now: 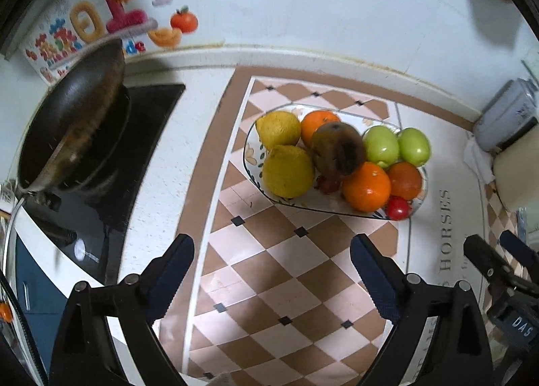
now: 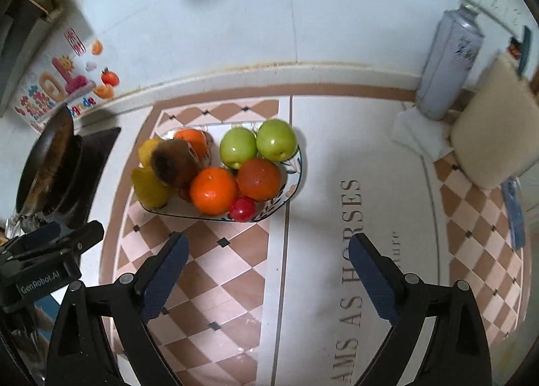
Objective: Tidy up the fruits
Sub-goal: 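Lift both tools away from the plate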
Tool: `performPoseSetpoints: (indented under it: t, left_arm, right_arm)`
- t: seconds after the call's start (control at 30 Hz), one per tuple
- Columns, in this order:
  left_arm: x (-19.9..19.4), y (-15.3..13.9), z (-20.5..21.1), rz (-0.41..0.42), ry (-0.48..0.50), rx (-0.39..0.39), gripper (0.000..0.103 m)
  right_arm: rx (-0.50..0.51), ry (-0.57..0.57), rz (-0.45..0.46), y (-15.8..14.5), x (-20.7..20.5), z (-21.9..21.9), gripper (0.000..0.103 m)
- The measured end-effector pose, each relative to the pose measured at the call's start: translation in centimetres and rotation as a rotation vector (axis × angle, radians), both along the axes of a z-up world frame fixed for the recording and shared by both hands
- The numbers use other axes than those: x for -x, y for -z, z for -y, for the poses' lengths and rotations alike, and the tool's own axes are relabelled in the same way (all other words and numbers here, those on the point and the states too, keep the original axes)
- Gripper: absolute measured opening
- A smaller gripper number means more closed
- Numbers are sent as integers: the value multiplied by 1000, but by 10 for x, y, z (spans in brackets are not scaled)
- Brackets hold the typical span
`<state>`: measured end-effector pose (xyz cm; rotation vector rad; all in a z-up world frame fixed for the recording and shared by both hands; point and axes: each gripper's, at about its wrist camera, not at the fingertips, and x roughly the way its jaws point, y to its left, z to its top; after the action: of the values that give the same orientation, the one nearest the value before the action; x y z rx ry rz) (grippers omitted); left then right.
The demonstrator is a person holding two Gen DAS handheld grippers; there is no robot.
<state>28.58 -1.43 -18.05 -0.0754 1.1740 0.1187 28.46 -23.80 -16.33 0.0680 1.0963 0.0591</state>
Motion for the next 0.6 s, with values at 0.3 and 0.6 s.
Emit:
performPoseSetpoints:
  t: [0.3,0.6]
  left_arm:
    - [63,-64,-2,135,60,0,95]
    - [136,-122,-13,257,117,7,95]
  right_arm:
    - [11,44,120,-64,81,-1,98]
    - [21,68,239,-126,175,-16,101]
